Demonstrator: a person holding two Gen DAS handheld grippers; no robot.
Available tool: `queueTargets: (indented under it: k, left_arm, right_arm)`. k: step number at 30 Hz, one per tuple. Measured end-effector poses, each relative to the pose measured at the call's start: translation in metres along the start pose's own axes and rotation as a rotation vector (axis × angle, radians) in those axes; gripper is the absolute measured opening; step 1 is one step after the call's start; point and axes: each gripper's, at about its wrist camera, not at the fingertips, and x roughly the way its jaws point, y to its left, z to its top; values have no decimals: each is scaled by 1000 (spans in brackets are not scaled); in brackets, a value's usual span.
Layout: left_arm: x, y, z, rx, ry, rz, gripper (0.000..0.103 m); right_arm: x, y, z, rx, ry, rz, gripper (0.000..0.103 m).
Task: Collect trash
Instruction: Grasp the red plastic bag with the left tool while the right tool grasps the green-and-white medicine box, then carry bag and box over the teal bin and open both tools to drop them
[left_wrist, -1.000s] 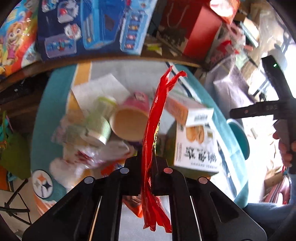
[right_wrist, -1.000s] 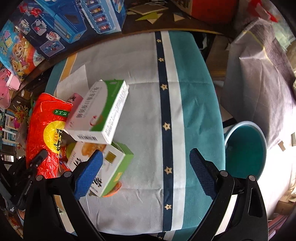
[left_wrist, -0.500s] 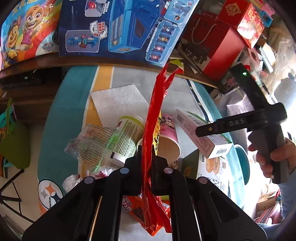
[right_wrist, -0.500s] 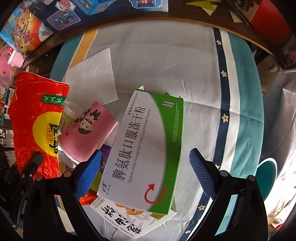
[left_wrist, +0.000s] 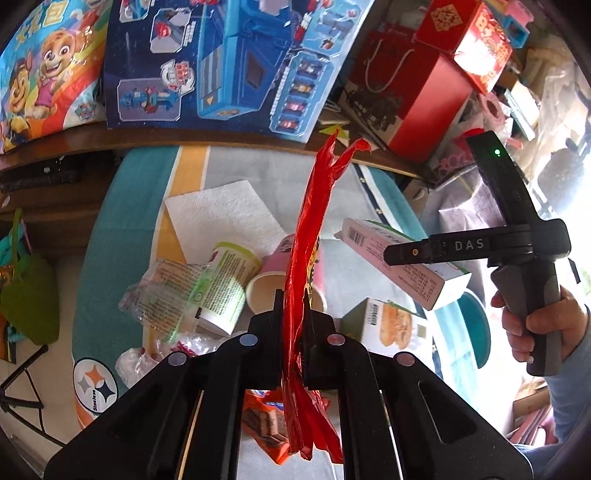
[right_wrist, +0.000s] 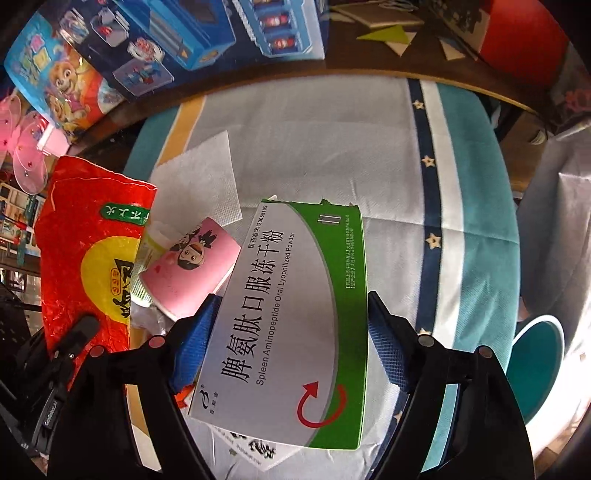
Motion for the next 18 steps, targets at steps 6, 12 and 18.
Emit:
queueTargets:
  k: [6, 12, 18]
  left_arm:
    - [-12, -31, -3, 37, 4, -24, 7]
    - [-9, -80, -8, 106, 33, -66, 7]
    - [10, -145, -16, 183, 82, -128, 7]
  right_arm:
    - [-34, -26, -26, 37, -61, 50, 75]
    - [-69, -75, -64, 129, -125, 99, 75]
    - [-105, -147, -112, 242, -203, 105, 75]
